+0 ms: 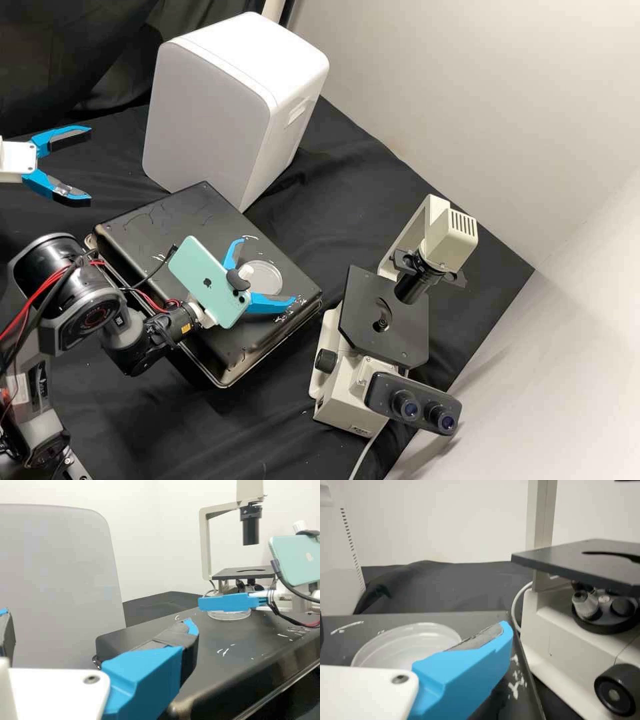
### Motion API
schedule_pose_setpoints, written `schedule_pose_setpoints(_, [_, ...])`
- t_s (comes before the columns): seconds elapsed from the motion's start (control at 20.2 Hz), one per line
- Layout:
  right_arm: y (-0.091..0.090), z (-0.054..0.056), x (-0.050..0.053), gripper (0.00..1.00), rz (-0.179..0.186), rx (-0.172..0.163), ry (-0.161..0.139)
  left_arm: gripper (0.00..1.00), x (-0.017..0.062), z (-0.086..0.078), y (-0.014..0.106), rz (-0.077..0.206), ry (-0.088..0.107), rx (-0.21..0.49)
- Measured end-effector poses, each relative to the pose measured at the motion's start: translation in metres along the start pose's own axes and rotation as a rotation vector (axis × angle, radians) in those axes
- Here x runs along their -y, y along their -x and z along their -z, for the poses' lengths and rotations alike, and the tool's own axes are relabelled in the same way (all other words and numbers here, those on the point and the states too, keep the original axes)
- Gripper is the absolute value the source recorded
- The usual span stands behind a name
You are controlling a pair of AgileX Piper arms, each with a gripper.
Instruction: Place the petri dish on the microscope
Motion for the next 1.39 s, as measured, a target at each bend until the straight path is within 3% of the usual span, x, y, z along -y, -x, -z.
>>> schedule_pose_setpoints(0.3, [0.012, -0.005, 0.008, 1.0, 0.038, 0.027, 0.012, 1.0, 0.0, 0.0, 0.0, 0.0, 0.0, 0.0])
schedule_pose_setpoints(0.4, [0.014, -0.005, 0.009, 1.0, 0.038, 0.028, 0.028, 1.0, 0.0, 0.0, 0.0, 0.0, 0.0, 0.0])
schedule_pose_setpoints(0.64, [0.014, -0.007, 0.01, 1.0, 0.041, 0.038, 0.027, 1.0, 0.0002, -0.001, 0.0, 0.001, 0.0, 0.009])
schedule_pose_setpoints(1.24, [-0.006, -0.015, 0.007, 1.0, 0.003, 0.058, 0.032, 1.0, 0.0006, -0.002, 0.0, 0.004, 0.0, 0.016])
schedule_pose_setpoints(1.29, [-0.006, -0.015, 0.007, 0.0, 0.003, 0.058, 0.032, 1.0, 0.0006, -0.002, 0.0, 0.004, 0.0, 0.016])
schedule_pose_setpoints(1.39, [-0.006, -0.015, 0.007, 0.0, 0.003, 0.058, 0.032, 1.0, 0.0006, -0.002, 0.0, 0.004, 0.0, 0.016])
